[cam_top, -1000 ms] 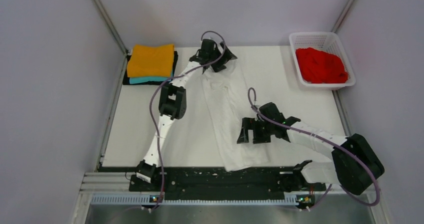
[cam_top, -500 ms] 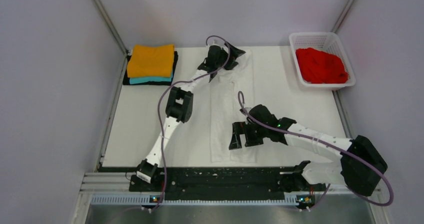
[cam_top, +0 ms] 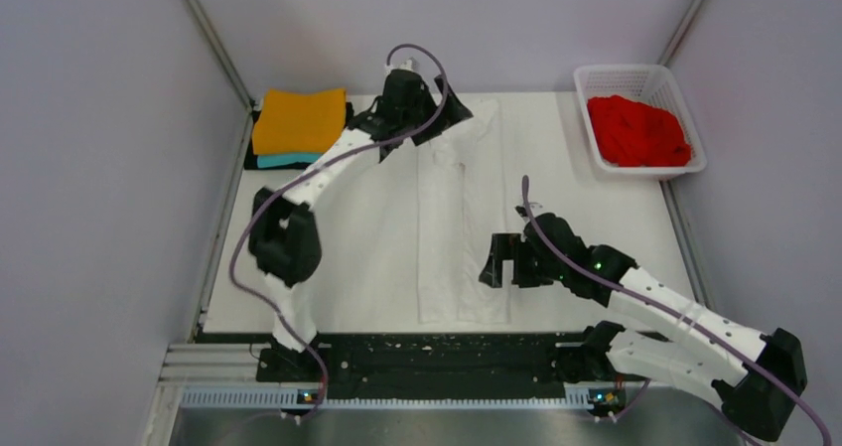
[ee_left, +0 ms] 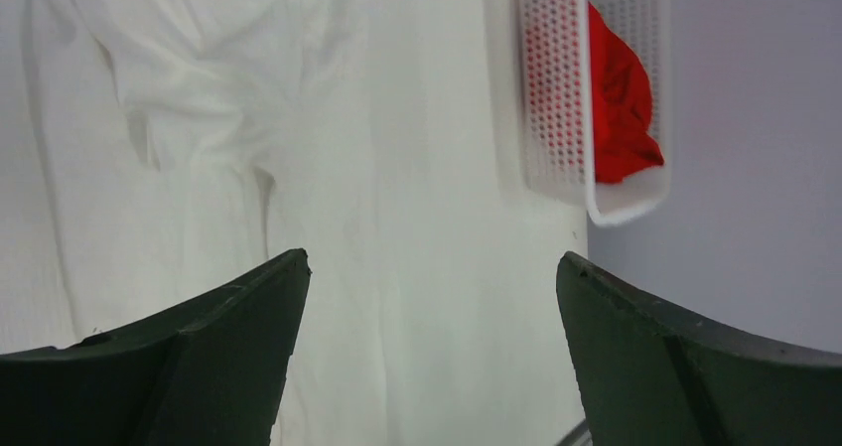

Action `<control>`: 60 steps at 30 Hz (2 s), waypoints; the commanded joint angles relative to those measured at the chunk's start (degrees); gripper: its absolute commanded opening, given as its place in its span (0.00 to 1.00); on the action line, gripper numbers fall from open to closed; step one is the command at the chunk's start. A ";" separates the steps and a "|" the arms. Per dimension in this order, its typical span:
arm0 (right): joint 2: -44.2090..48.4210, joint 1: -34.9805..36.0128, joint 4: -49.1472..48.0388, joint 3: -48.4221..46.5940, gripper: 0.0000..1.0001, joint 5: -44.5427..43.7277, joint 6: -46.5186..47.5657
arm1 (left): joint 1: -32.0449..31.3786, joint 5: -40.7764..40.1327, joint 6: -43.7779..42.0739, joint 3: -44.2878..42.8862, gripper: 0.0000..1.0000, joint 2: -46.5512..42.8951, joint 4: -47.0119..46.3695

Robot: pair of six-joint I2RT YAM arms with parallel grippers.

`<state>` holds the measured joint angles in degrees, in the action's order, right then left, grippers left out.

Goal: Fold and stack the t-shirts
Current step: Rotate the tshirt 90 degrees, then grab the bottom of the folded rectangular tshirt with both arms

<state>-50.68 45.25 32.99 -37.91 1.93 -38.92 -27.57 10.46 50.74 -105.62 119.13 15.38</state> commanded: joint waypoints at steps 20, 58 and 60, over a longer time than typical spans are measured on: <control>-8.28 1.12 -1.85 8.86 0.79 2.83 -4.25 | -32.46 -17.06 20.37 64.21 0.94 -45.72 15.30; 6.69 3.51 4.56 17.74 0.00 8.34 -10.35 | -36.55 -10.99 24.78 69.70 0.00 -46.21 14.45; 7.78 3.50 4.71 15.95 0.00 8.77 -10.15 | -36.89 -11.01 24.05 68.09 0.00 -46.23 14.54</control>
<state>-45.15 47.90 35.81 -18.46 8.93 -49.98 -63.37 -0.69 75.92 -33.91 73.52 28.32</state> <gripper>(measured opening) 0.012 0.017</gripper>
